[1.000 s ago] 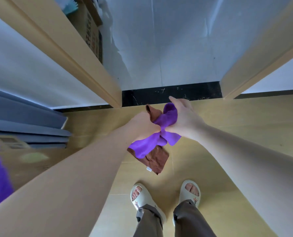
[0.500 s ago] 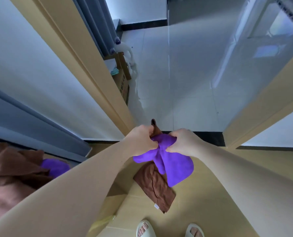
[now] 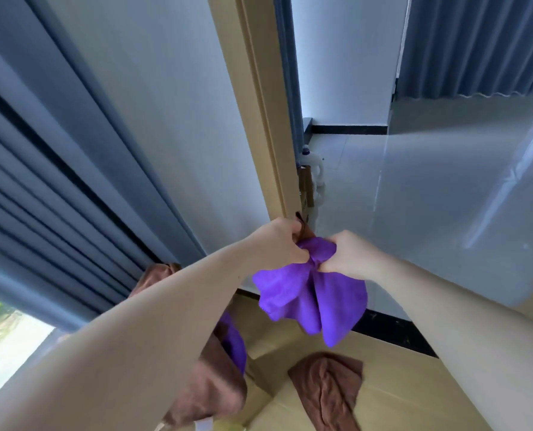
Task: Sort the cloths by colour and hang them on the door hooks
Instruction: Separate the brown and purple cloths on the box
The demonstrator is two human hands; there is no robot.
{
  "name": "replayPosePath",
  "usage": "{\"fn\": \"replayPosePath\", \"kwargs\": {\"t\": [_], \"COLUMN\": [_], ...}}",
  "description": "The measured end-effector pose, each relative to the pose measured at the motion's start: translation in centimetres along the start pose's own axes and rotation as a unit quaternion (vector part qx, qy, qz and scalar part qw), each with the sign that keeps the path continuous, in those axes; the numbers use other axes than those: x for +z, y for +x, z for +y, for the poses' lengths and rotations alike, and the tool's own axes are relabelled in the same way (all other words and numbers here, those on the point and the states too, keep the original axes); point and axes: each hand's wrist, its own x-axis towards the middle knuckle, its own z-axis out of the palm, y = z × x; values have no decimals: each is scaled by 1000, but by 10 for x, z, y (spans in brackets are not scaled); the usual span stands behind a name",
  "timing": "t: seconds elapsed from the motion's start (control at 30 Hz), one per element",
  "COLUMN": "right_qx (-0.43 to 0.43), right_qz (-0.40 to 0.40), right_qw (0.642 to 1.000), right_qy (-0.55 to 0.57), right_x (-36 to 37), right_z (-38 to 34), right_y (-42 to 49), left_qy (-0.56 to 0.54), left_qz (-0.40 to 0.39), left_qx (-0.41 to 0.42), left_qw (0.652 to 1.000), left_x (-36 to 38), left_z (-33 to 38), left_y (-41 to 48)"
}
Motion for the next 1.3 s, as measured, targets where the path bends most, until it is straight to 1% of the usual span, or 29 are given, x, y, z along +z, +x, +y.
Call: {"fn": "replayPosePath", "kwargs": {"t": [0.2,0.33,0.4,0.53,0.67,0.77,0.9,0.97,1.03,1.13,1.2,1.23,1.3], "right_qx": [-37,-51,-53,-69,-72,-70,-47,-35,-29,-29,-48,-60,-90], "right_qz": [-1,-17,-45,-109,-146,-177,-188,-183,-159,-84,-40,-31,-23], "right_qw": [999,999,998,991,985,979,981,982,984,984,988,991,995], "right_qy": [-4,1,-6,-25,-56,-72,-15,26,81,152,140,114,27], "right_x": [-6,-1,2,12,33,60,110,137,166,209,232,241,254], "right_z": [-86,-140,-169,-222,-262,-277,-282,-279,-274,-262,-252,-245,-233], "right_y": [-11,-17,-21,-27,-20,-6,16,29,44,65,77,82,86], "left_qy": [23,4,-20,-110,-163,-189,-212,-224,-214,-129,-94,-100,-113], "left_qz": [23,36,15,-29,-53,-68,-68,-48,-15,50,94,108,121], "left_qx": [-25,-42,-49,-72,-100,-122,-155,-160,-170,-208,-236,-244,-259], "left_qw": [999,998,999,991,980,972,963,960,962,968,963,959,952], "left_x": [-76,-123,-146,-184,-206,-210,-199,-190,-178,-155,-138,-130,-113], "left_z": [-14,-32,-43,-73,-107,-140,-193,-222,-250,-290,-316,-328,-346], "left_y": [-49,-83,-101,-132,-152,-159,-158,-152,-144,-129,-119,-115,-108]}}
